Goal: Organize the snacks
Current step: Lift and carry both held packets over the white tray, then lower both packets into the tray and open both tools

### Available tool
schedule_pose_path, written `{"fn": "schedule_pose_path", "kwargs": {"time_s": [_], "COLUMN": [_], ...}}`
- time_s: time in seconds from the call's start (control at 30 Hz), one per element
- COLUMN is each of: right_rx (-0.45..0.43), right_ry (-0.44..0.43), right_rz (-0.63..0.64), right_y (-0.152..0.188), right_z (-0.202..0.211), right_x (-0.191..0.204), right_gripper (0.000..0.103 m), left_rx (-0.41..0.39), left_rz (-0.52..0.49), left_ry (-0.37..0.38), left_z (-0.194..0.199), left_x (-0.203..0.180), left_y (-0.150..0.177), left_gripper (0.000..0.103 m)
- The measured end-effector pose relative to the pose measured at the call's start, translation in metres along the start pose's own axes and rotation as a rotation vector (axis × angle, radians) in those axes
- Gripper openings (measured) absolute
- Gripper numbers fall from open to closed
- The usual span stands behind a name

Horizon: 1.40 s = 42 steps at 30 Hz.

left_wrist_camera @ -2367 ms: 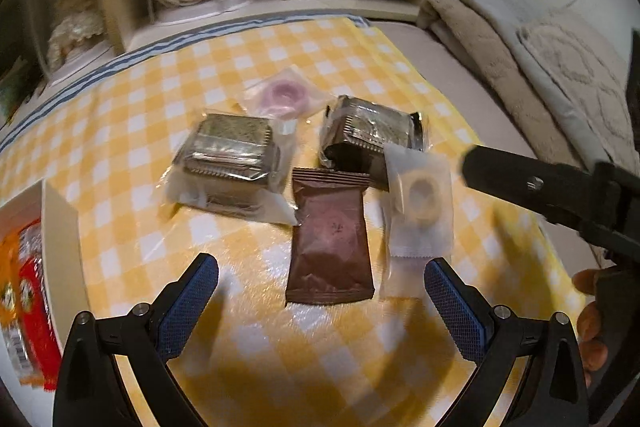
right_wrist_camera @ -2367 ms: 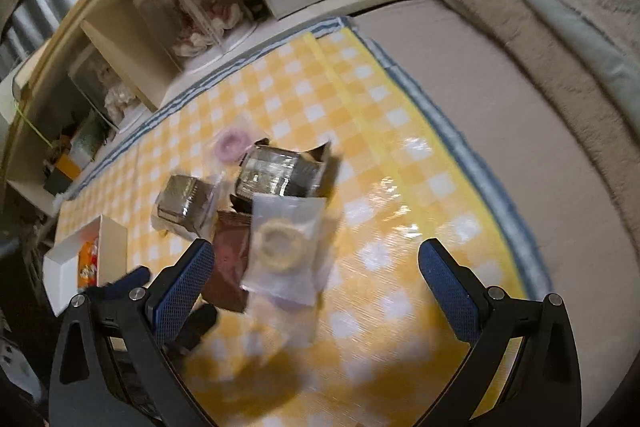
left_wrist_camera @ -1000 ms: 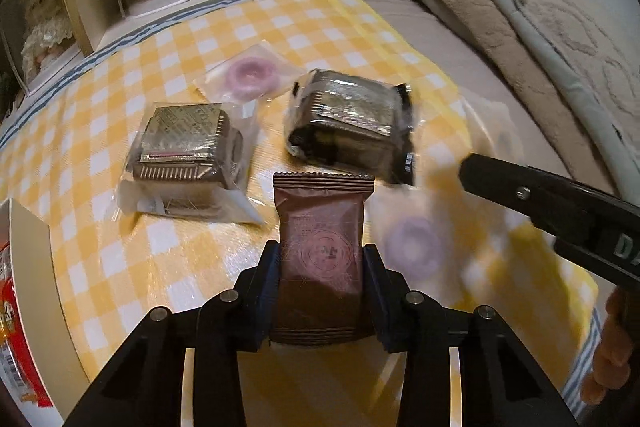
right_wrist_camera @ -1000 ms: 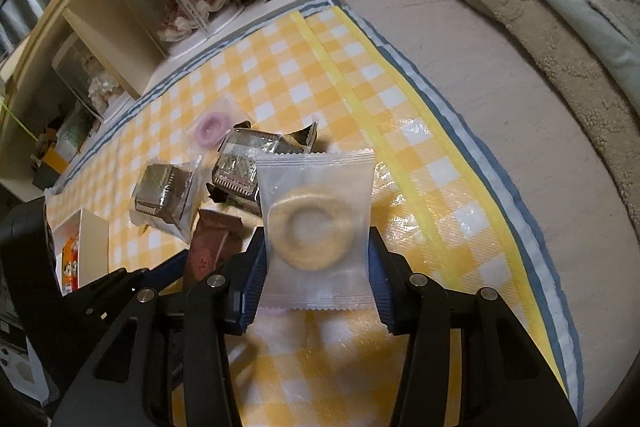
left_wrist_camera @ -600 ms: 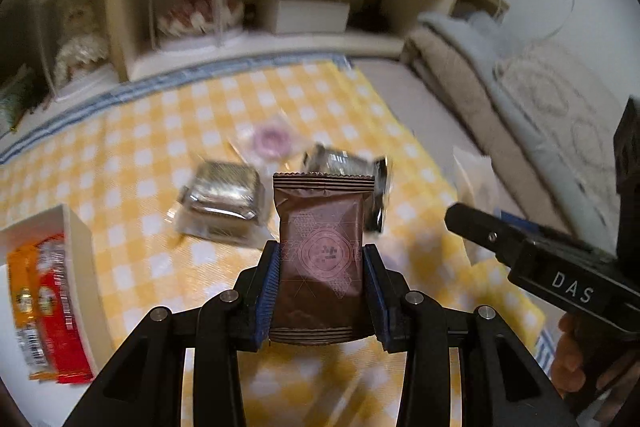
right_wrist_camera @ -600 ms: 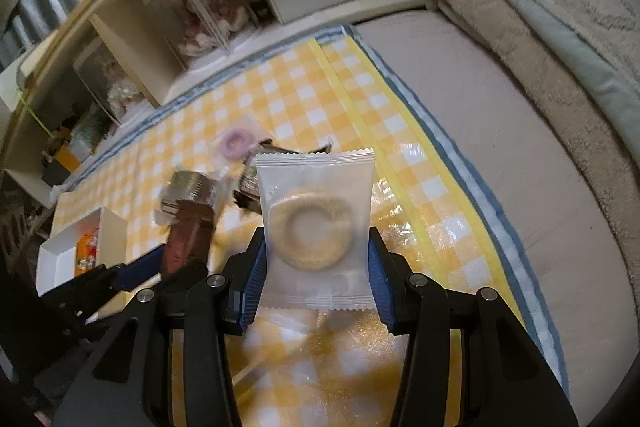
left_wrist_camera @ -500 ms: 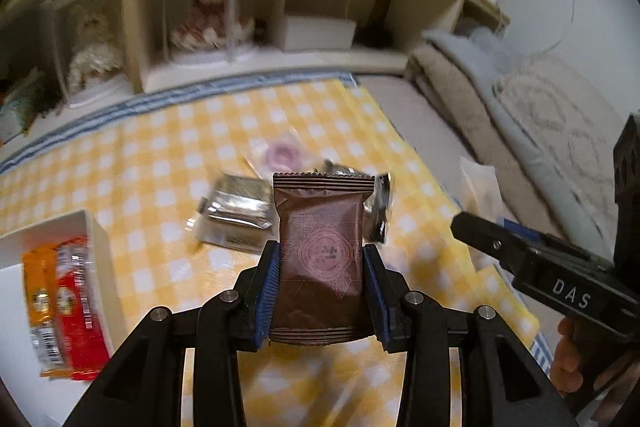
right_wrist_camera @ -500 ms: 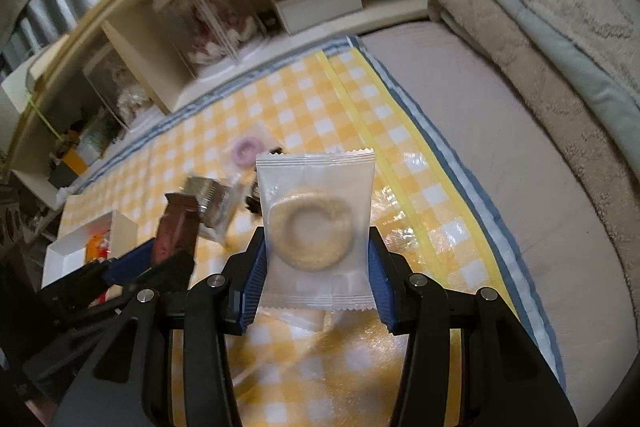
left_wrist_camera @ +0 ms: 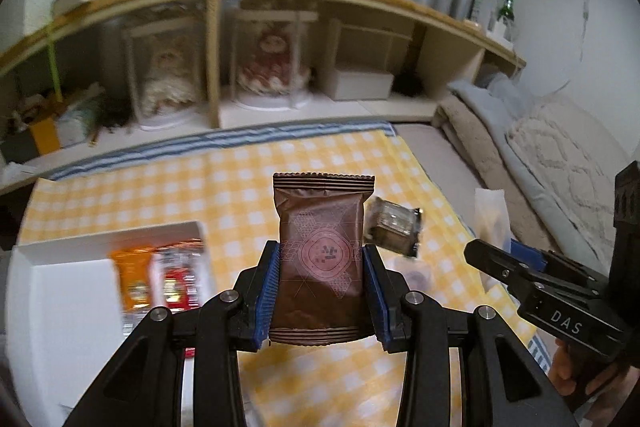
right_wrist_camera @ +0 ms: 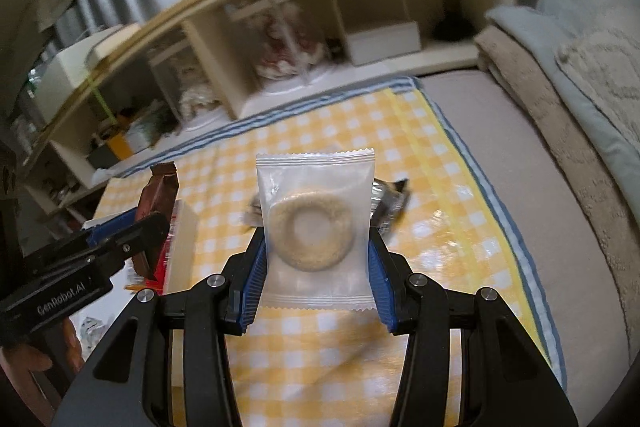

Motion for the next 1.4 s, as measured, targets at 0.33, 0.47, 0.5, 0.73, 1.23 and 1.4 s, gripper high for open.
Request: {"fn": "schedule_pose_path", "kwargs": {"time_s": [0.33,0.47,0.5,0.73,1.23,1.4], "right_rx": [-0.012,-0.005,-0.003,0.027,0.149,0.225], "right_ry": [-0.078,-0.107,-0.111,-0.142,-0.273,-0.306], "right_rz": [0.075,0.114,0.122,0.173,0.205,0.188], "right_y": [0.009,0.016,0.018,0.033,0.069,0.082], "right_z": [0.008,0.009,0.008,0.002,-0.023,-0.041], "right_x": [0.059,0.086,0.09,0.124,0.203,0.222], "right_gripper": [0.048,0.048,0.048,0.048,0.048,0.048], "left_rx": [-0.051,-0.05,-0.049,0.003,0.182,0.282], "left_rz": [0.075,0.103,0.108,0.158,0.278,0.272], "left_ry": [-0.067,-0.094,-0.102,-0.162,-0.222,-0.255], "left_z": [0.102,0.132,0.141,0.183,0.204,0.183], "left_x": [0.057,0.079,0.085,0.134,0.213,0.229], "left_y": [0.019,0.033,0.039,0.074,0.11,0.123], "left_gripper": [0.04,0.04,0.04,0.04,0.04,0.04]}}
Point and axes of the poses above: each gripper's, at about its wrist camera, not at the fingertips, and z roughly against the way its jaws point, x to its left, y to its underside, the point moved 7 cm from there along -z, roughly the way its jaws point, and after that the axes turned 1 degree about y, right-handed, at the moved point
